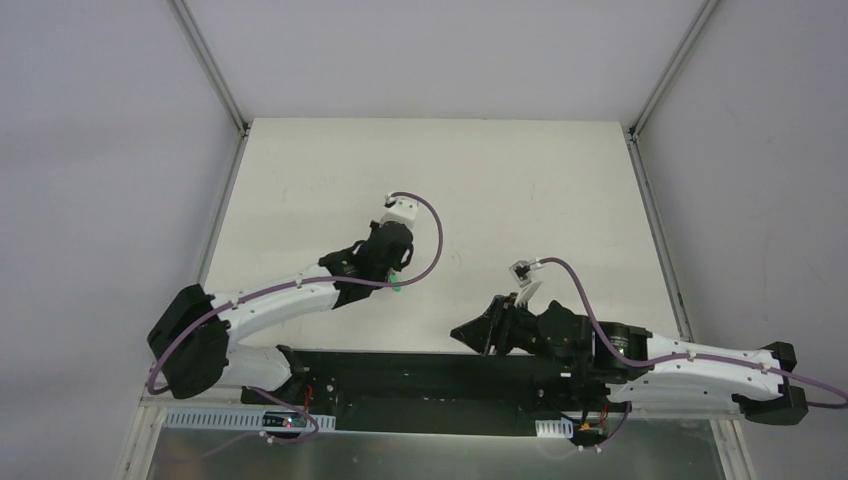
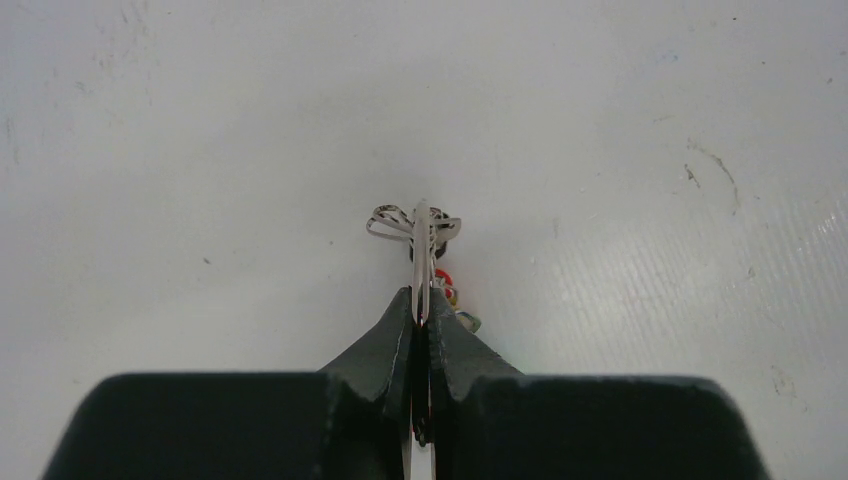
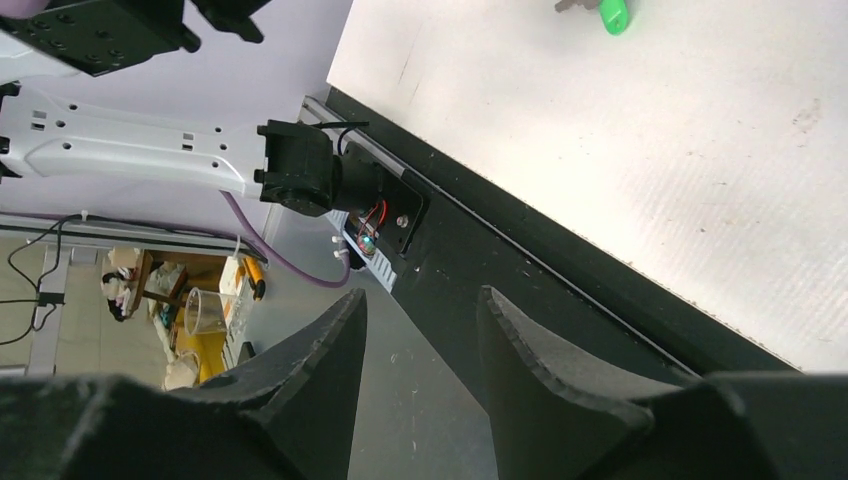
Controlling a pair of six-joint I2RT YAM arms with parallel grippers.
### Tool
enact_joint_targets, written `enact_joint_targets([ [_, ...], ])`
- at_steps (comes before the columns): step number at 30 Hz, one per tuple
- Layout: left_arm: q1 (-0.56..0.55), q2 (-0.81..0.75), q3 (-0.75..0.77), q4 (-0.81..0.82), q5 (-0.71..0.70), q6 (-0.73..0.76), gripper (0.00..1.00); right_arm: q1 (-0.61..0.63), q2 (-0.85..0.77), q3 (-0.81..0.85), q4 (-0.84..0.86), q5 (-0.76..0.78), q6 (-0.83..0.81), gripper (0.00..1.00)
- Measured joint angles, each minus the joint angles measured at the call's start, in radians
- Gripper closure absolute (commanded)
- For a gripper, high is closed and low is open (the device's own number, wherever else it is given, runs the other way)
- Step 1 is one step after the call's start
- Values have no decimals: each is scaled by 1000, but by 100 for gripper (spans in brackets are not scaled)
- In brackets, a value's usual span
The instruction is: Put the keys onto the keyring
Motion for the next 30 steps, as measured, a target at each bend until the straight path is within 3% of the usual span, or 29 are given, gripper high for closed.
enact_joint_targets([
  [5,0,185,79,87,34,2,84,0,-61,-21,-57,35,23,50],
  [8,0,277,135,117,81,3,63,0,-72,-21,-84,52,32,47],
  [12,-3,392,245,138,185,25,23,0,-71,-21,-128,79,39,42],
  [13,-3,410,270,142,212,31,4,0,-72,-21,-137,87,40,37],
  [21,-16,396,413,117,320,77,1,0,-59,10,-274,221,87,3],
  [30,-16,109,431,-53,308,105,1,0,115,182,-468,432,140,1],
])
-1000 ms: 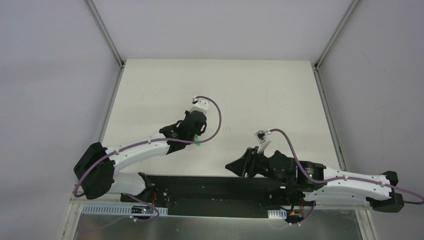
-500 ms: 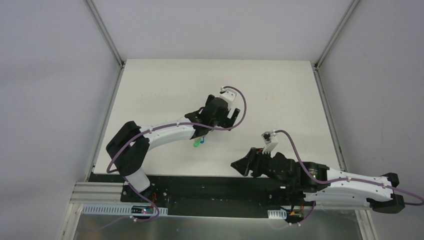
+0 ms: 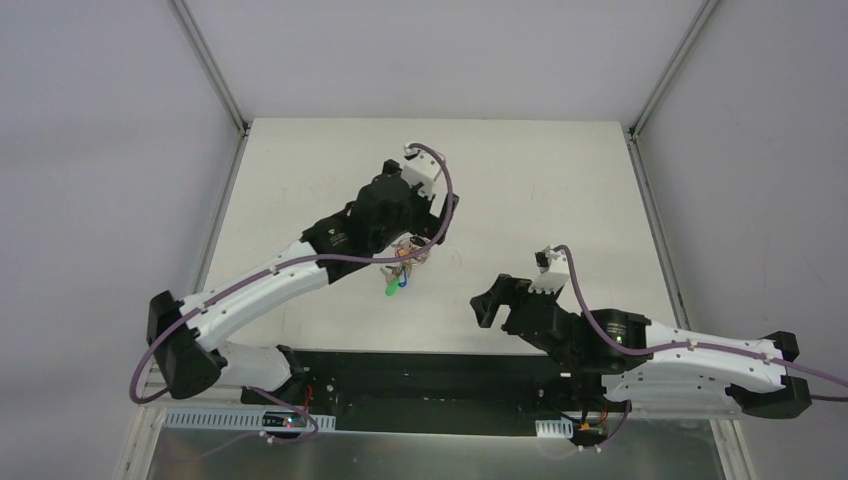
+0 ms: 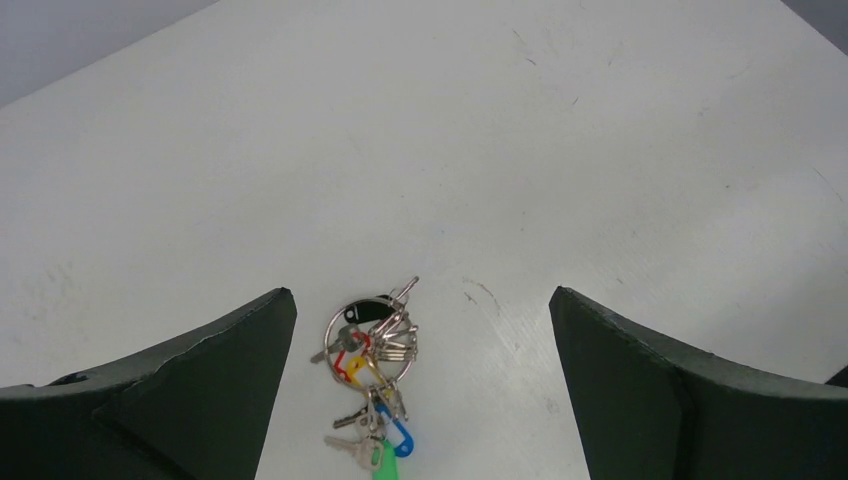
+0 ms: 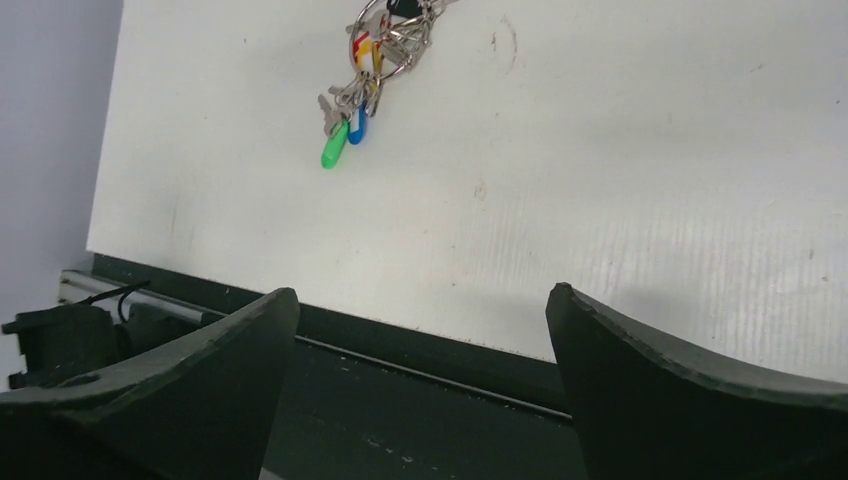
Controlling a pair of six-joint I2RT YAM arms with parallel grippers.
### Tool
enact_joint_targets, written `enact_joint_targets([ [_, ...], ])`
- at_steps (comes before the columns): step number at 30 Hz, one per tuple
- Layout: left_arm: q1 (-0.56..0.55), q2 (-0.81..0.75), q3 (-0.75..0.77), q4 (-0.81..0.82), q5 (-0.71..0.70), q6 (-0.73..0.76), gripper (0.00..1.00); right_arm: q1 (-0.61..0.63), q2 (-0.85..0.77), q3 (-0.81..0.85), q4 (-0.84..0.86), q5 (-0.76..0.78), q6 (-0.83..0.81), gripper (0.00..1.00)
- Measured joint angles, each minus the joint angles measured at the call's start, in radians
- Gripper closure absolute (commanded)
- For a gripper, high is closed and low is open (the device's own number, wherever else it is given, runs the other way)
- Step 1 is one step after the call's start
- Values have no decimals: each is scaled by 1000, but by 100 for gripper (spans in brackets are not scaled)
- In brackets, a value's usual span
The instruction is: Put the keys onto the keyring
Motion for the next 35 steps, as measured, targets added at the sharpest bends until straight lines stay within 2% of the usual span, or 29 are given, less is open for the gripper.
enact_joint_targets([
  [9,0,-314,-97,-219,-69,-25,0,0,140,143,-58,107,-101,1],
  [18,0,-529,-111,-436,-112,-38,0,0,243,273,-147,248,-39,1],
  [26,0,-632,-152,-507,-115,-42,0,0,245,281,-174,291,-43,1],
  [35,0,-649,-214,-533,-129,-42,0,-2,259,307,-251,378,-13,1],
])
